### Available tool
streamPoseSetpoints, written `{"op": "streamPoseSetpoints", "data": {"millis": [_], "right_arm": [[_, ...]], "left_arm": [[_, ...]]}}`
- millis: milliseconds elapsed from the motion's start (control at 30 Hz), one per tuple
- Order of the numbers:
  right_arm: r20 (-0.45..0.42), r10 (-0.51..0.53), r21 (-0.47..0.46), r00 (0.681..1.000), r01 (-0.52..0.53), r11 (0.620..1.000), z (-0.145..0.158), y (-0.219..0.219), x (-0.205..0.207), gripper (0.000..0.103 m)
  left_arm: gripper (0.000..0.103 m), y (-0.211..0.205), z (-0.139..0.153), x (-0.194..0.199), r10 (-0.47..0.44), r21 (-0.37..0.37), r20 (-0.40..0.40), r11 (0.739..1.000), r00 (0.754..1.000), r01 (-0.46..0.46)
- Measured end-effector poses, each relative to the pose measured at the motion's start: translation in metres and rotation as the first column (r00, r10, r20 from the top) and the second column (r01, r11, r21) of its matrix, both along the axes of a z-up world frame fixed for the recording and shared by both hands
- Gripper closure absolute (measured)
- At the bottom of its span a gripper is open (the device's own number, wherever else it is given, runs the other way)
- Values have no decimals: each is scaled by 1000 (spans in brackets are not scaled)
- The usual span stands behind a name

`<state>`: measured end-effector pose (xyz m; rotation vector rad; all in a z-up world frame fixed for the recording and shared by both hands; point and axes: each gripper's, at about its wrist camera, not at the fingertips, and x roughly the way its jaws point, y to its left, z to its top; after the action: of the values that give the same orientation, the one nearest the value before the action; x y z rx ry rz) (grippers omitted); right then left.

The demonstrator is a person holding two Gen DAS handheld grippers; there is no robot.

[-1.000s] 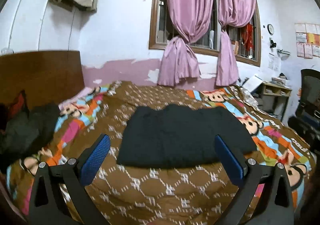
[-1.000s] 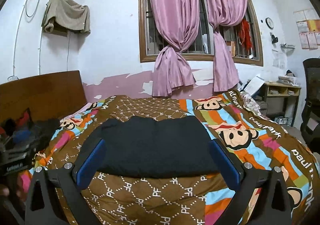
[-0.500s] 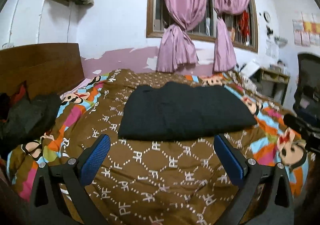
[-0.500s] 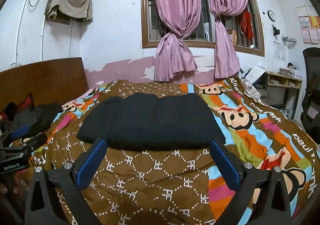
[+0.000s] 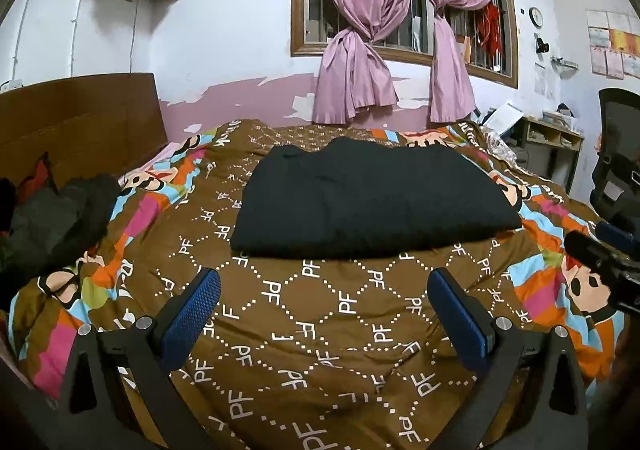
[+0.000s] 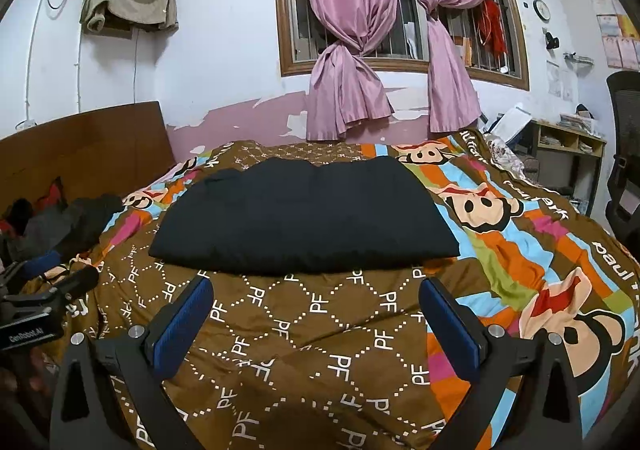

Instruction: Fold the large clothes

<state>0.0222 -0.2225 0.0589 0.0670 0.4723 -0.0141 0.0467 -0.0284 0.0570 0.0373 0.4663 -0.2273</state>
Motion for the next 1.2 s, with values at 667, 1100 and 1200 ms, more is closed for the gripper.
{"op": "streamPoseSetpoints", "data": {"millis": [667, 1100, 1200], "right_arm": [[-17, -10, 4, 1000, 11, 1000, -2, -5, 1, 0], [-16, -11, 7, 1000, 11, 1000, -2, -6, 0, 0], [-17, -11, 4, 1000, 11, 1000, -2, -6, 0, 0]], "left_arm": [[2, 6, -2, 1, 12, 14, 0, 1000, 1000, -12], [2, 8, -2, 1, 17, 16, 0, 1000, 1000, -17], [2, 8, -2, 2, 18, 19, 2, 1000, 1000, -18]]}}
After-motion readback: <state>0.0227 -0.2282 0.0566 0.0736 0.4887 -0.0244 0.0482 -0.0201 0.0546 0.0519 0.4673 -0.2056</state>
